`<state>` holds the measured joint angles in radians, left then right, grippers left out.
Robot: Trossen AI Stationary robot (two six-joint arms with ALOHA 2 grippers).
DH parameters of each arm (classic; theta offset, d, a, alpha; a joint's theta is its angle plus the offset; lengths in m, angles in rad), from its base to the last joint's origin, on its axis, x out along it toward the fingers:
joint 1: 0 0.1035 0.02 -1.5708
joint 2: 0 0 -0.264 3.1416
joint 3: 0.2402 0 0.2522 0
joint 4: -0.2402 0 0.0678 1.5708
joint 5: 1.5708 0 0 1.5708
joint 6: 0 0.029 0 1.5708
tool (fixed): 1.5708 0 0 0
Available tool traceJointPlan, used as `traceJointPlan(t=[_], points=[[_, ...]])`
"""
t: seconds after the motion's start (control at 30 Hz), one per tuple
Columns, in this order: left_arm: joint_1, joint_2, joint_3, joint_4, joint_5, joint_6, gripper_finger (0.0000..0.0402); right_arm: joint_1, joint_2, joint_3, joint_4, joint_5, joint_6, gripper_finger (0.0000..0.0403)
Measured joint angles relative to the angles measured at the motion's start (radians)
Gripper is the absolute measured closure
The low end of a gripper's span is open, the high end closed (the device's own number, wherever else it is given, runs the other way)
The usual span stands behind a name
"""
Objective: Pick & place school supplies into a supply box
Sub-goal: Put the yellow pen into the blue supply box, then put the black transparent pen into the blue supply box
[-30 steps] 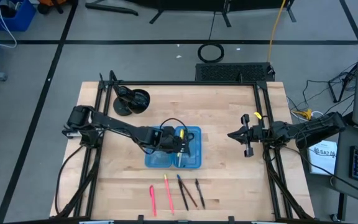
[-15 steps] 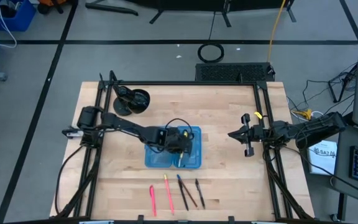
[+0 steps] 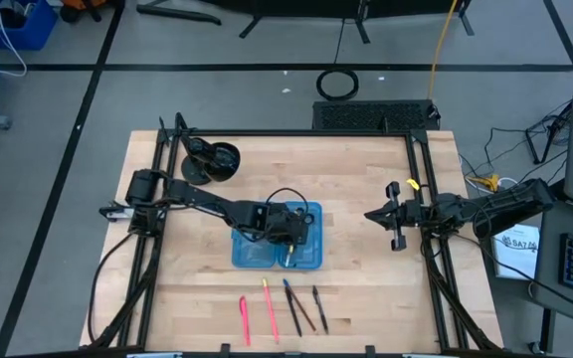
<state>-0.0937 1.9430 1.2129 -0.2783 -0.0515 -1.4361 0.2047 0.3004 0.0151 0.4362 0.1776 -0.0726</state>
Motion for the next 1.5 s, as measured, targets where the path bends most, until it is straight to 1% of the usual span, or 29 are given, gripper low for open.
traceJointPlan(t=[0.1,0.2,0.3,0.43,0.47,0.5,0.57,0.67,0.73,0.77,0.83,0.93,0.97,1.03,1.07,1.1,1.13,1.17,1.27,1.3,1.33,1.37,1.4,1.5], points=[[0.000,0.000,0.000,0.001,0.001,0.002,0.0287,0.000,0.000,0.000,0.000,0.000,0.004,0.0403],[0.000,-0.001,0.000,0.009,0.018,0.013,0.0267,0.000,0.000,0.000,0.000,0.000,0.004,0.0403],[0.000,-0.016,0.000,0.066,0.037,0.073,0.0260,0.000,0.000,0.000,0.000,0.000,0.005,0.0403],[0.000,-0.079,0.021,0.143,0.047,0.150,0.0258,0.000,0.000,0.000,0.000,0.000,0.023,0.0403],[0.000,-0.100,0.030,0.156,0.049,0.190,0.0258,0.000,0.000,0.000,0.000,0.000,0.038,0.0403],[0.001,-0.126,0.038,0.160,0.057,0.260,0.0258,0.000,0.000,0.000,0.001,0.000,0.051,0.0403],[0.001,-0.188,0.055,0.156,0.098,0.461,0.0258,0.000,0.000,0.000,0.001,0.000,0.060,0.0403],[-0.014,-0.301,0.068,0.098,0.181,0.819,0.0259,0.000,0.000,0.000,0.002,0.000,0.060,0.0403],[-0.060,-0.372,0.068,0.039,0.189,1.074,0.0271,0.000,0.000,0.000,0.002,0.000,0.060,0.0403],[-0.085,-0.406,0.067,-0.007,0.171,1.165,0.0282,0.000,0.000,0.000,0.002,0.001,0.061,0.0403],[-0.140,-0.474,0.067,-0.088,0.078,1.280,0.0312,0.000,0.001,0.000,0.001,0.001,0.075,0.0403],[-0.171,-0.581,0.067,-0.250,-0.118,1.304,0.0376,0.000,0.002,0.000,0.000,0.001,0.100,0.0403],[-0.173,-0.617,0.067,-0.315,-0.176,1.294,0.0388,0.000,0.002,0.000,0.000,0.001,0.104,0.0403],[-0.182,-0.694,0.042,-0.381,-0.281,1.288,0.0392,0.000,0.002,0.000,0.000,0.003,0.110,0.0403],[-0.185,-0.736,0.013,-0.372,-0.304,1.314,0.0392,0.000,0.002,0.000,0.000,0.005,0.110,0.0403],[-0.186,-0.780,-0.028,-0.335,-0.308,1.357,0.0395,0.000,0.002,0.000,0.000,0.008,0.110,0.0403],[-0.180,-0.826,-0.084,-0.268,-0.289,1.404,0.0397,0.000,0.002,0.000,0.000,0.009,0.111,0.0403],[-0.163,-0.866,-0.151,-0.171,-0.240,1.452,0.0398,0.000,0.002,0.000,0.000,0.009,0.113,0.0403],[-0.077,-0.946,-0.362,0.161,-0.018,1.555,0.0397,0.000,0.002,0.000,0.000,0.009,0.114,0.0403],[-0.045,-0.965,-0.429,0.250,0.056,1.575,0.0398,0.000,0.002,0.000,0.000,0.009,0.113,0.0403],[-0.014,-0.981,-0.488,0.323,0.104,1.589,0.0399,0.000,0.002,0.000,0.000,0.009,0.112,0.0403],[0.018,-0.995,-0.540,0.394,0.131,1.601,0.0399,0.000,0.002,0.000,0.000,0.009,0.107,0.0403],[0.056,-1.011,-0.586,0.446,0.130,1.610,0.0398,0.000,0.002,0.000,0.000,0.009,0.101,0.0403],[0.184,-1.064,-0.701,0.521,0.115,1.593,0.0399,0.000,0.005,0.000,-0.003,0.023,0.086,0.0403]])
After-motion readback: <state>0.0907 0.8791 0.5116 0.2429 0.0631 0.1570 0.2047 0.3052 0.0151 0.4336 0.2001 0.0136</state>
